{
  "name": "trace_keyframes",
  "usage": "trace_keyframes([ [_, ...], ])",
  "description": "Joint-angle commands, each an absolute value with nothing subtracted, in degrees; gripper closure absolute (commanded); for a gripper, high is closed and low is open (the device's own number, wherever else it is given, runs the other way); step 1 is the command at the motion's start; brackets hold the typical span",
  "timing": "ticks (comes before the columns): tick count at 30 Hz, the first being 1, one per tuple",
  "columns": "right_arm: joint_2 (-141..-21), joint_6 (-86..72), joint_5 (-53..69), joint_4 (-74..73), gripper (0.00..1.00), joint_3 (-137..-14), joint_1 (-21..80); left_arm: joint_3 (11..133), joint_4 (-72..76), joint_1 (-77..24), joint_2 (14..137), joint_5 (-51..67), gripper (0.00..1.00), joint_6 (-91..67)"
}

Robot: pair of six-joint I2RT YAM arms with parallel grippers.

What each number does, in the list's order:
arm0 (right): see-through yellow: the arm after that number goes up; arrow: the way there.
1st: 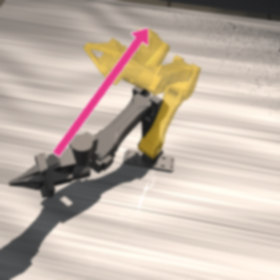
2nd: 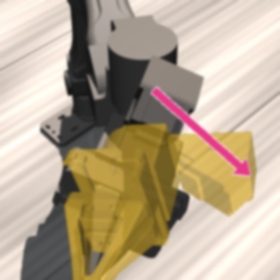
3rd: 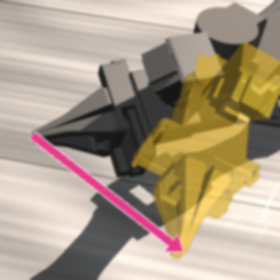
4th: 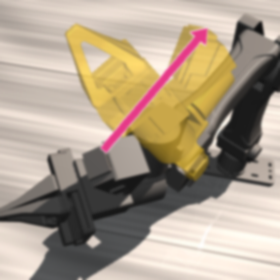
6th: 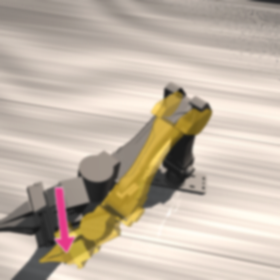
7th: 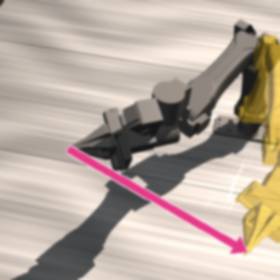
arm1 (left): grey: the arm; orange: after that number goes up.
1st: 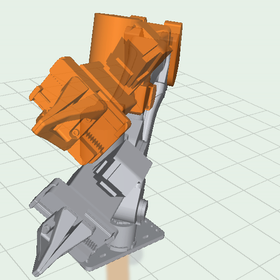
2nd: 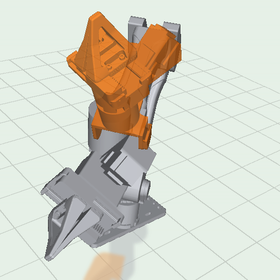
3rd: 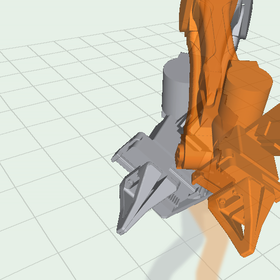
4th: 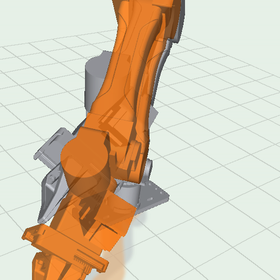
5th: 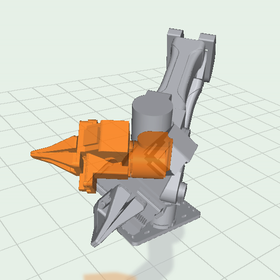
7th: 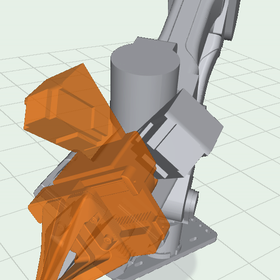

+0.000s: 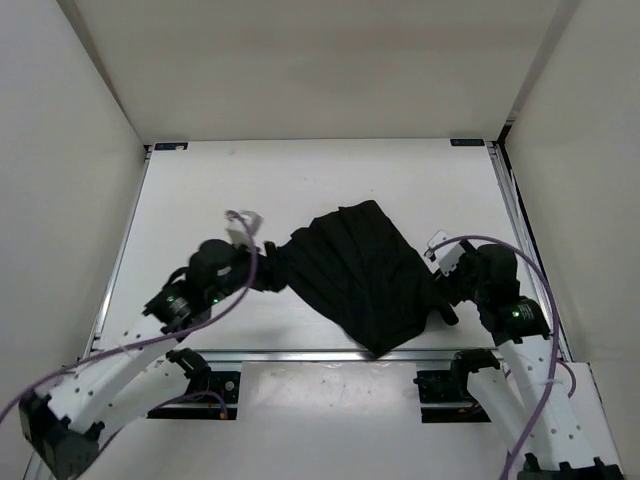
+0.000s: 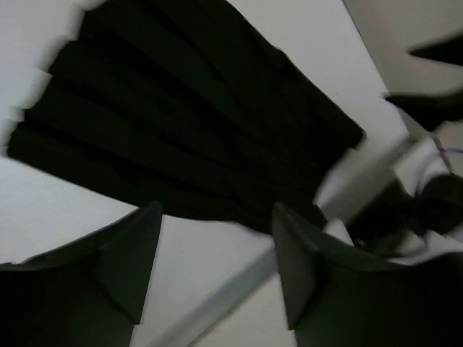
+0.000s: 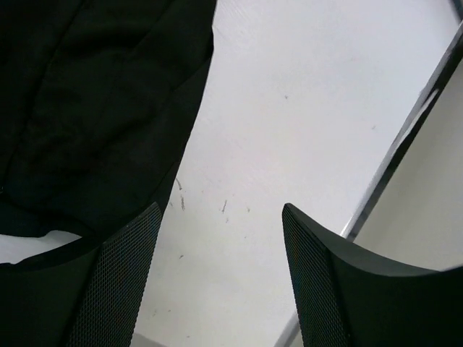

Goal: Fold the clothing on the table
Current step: Flatten the skirt out

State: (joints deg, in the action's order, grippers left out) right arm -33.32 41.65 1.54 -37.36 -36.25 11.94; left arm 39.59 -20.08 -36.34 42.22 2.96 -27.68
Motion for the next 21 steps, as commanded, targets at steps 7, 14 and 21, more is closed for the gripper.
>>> trace_keyframes([
  [7,-41.2,35.8,20.0,-36.2,0.26,-43.6,0.1,31.9,6.3,-57.2,63.5,8.3,0.46,-50.0],
  [14,-41.1,34.1,16.0,-34.4,0.26,-38.9,3.9,34.1,14.2,-64.8,71.3,5.1,0.36,-56.6],
  [21,-40.0,35.1,17.4,-35.8,0.26,-34.7,1.5,42.7,12.8,-70.5,84.9,5.1,0.26,-55.3],
])
